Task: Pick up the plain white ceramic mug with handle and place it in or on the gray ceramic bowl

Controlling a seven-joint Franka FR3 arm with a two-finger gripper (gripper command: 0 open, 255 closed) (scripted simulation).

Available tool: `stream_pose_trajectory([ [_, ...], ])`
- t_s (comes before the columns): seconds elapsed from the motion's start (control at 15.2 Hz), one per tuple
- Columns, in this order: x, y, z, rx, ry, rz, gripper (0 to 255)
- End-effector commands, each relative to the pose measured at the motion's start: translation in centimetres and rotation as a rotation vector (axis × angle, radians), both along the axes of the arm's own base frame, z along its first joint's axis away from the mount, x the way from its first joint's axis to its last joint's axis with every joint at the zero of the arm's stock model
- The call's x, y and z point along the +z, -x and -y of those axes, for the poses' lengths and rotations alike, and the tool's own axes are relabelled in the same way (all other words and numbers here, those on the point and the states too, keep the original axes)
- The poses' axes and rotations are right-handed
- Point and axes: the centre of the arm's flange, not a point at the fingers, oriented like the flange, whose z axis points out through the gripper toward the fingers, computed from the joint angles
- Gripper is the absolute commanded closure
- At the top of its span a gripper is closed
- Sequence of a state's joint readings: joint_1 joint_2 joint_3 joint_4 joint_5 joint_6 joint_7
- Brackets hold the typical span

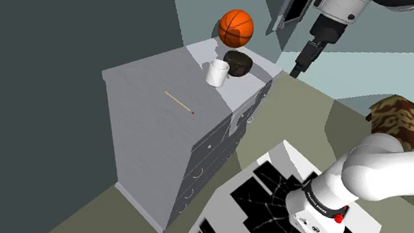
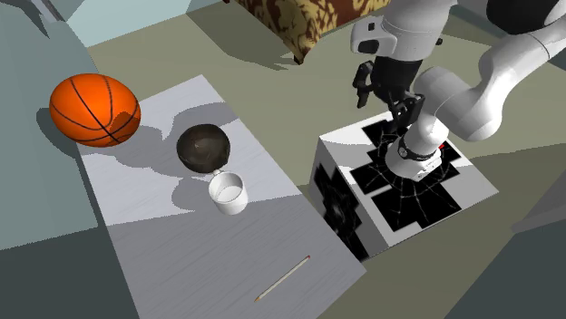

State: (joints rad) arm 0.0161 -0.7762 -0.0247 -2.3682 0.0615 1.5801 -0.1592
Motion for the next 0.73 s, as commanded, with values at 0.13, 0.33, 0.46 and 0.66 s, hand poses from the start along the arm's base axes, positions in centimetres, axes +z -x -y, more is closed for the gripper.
stream_pose_trajectory([
  [0.13,-1.2,-2.3,0.1,0.000,0.005,0.003,0],
  [0.33,-3.1,-5.7,0.3,0.001,0.011,0.008,0],
  [0.46,-4.3,-8.0,0.4,0.001,0.016,0.012,0],
  [0.66,-6.1,-11.4,0.6,0.002,0.023,0.017,0],
])
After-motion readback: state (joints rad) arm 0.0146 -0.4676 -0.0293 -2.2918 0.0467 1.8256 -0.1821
